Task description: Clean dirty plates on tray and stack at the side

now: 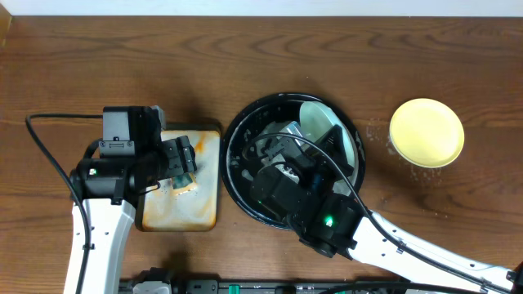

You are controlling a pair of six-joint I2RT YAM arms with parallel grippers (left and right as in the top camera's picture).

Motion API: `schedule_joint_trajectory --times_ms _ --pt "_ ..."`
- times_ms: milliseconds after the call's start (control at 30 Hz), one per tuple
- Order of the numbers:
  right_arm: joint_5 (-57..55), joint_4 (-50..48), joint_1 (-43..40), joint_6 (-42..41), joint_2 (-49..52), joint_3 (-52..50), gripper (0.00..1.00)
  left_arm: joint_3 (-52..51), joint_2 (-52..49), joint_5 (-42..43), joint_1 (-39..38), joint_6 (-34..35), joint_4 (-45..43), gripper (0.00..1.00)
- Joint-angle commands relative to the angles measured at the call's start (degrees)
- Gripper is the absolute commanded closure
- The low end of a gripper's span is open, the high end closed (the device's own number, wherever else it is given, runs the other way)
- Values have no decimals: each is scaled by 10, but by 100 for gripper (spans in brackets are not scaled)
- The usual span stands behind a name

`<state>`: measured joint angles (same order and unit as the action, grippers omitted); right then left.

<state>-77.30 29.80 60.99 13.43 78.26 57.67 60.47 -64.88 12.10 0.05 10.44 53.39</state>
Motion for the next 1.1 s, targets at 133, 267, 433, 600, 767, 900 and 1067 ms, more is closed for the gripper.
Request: schedule_joint_trajectory --times_ms 133,267,433,600,767,900,1067 --pt "47 0 -22 -60 -10 5 99 14 -1 3 3 -6 1 16" --pt "29 -15 -39 -63 -10 5 99 14 -1 3 3 -6 1 16" --pt "105 -12 -64 -74 -10 5 99 14 -1 3 3 -6 1 16" --pt "195 -6 -111 -134 -11 5 99 14 -1 3 3 -6 1 16" --pt "296 -6 -200 -186 -21 5 99 14 -1 3 3 -6 1 16" --pt "432 -2 -315 -234 -24 5 99 14 -1 3 3 -6 1 16" --pt "610 2 -484 -290 -24 5 99 14 -1 3 3 -6 1 16"
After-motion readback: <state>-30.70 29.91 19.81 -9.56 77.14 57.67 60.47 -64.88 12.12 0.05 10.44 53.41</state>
